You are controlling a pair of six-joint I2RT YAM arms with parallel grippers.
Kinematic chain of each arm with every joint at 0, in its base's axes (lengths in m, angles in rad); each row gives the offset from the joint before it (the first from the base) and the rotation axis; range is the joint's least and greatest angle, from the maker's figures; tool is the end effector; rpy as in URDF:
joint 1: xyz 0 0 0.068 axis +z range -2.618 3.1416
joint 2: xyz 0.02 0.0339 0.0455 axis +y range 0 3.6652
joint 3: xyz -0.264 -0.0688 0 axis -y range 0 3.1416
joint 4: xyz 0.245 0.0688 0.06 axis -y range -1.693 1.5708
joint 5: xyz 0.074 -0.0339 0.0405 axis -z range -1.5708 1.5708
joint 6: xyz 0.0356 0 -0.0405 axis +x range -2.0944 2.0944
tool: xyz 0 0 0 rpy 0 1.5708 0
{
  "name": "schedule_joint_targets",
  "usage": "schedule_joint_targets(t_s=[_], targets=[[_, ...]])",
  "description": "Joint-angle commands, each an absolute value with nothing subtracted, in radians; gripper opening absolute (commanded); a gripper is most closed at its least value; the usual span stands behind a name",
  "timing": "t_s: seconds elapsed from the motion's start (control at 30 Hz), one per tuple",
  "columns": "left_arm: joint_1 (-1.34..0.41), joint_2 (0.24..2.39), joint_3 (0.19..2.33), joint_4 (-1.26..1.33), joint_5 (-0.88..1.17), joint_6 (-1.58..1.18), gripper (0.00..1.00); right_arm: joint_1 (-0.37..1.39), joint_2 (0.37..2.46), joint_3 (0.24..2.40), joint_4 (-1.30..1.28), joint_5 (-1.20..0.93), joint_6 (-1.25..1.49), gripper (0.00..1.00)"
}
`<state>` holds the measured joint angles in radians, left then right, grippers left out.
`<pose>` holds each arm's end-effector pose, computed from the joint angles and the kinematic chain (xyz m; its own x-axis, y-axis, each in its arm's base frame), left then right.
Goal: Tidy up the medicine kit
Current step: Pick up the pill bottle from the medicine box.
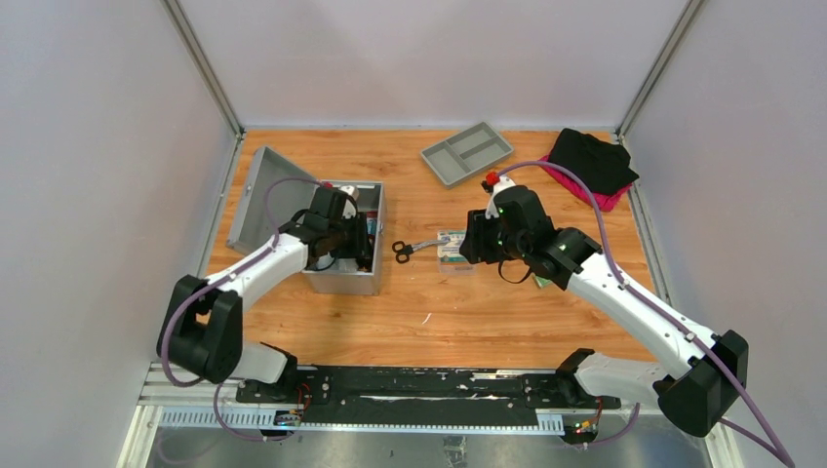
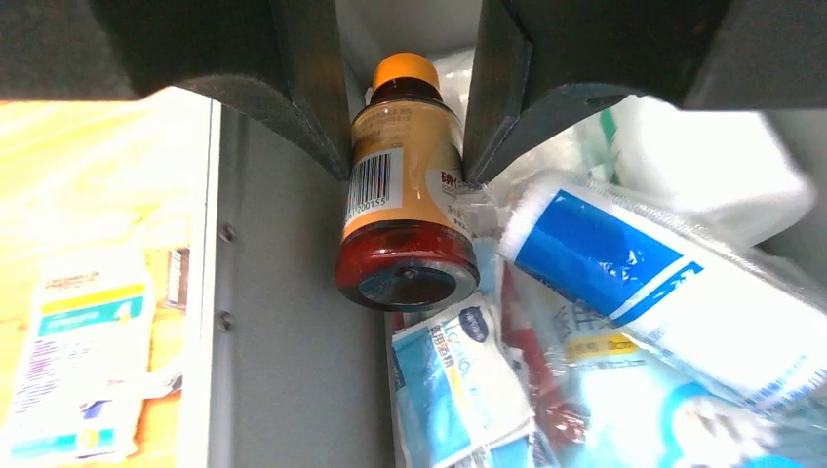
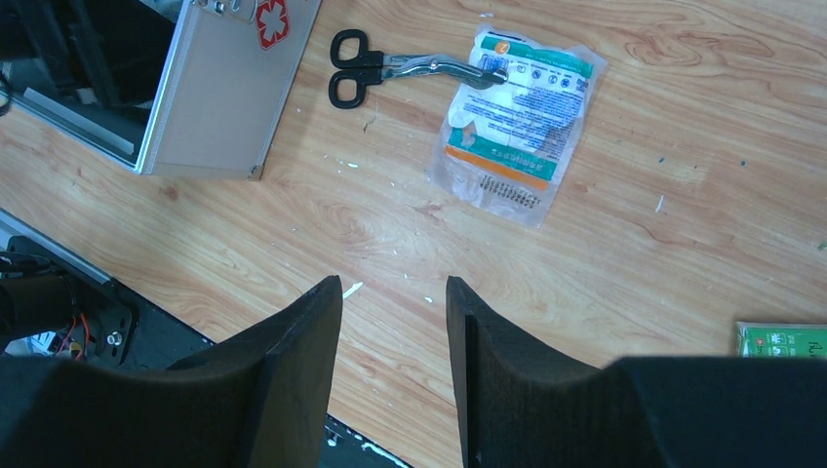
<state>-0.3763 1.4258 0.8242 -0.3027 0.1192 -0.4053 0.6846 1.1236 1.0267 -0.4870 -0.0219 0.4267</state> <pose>0.2639 -0.1088 0.1996 -0.8426 -0.0880 -0.5313 0.1099 0.9377 -0.3297 0.1908 0.1568 0.3271 -0.6563 -0.0016 -0.7545 -0.4117 0.8388 0.3563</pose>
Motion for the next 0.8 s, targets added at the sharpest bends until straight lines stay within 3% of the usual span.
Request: schedule_joint_targets(t_s=[0.0, 0.43, 0.77], targets=[[-0.373, 1.288, 0.861, -0.333, 0.066, -0.397, 0.43, 0.672, 1.122, 1.008, -0.5, -0.021, 0.439, 0.48], [-0.373, 1.17, 0.891, -0.37, 0.053, -0.388, 0.39, 0.672, 1.135, 1.022, -0.486, -0.051, 0.465, 0.48], [-0.373, 1.082, 0.974, -0.397, 0.137, -0.365, 0.36, 0.671, 1.156, 1.003, -0.274, -0.202, 0.572, 0.49]])
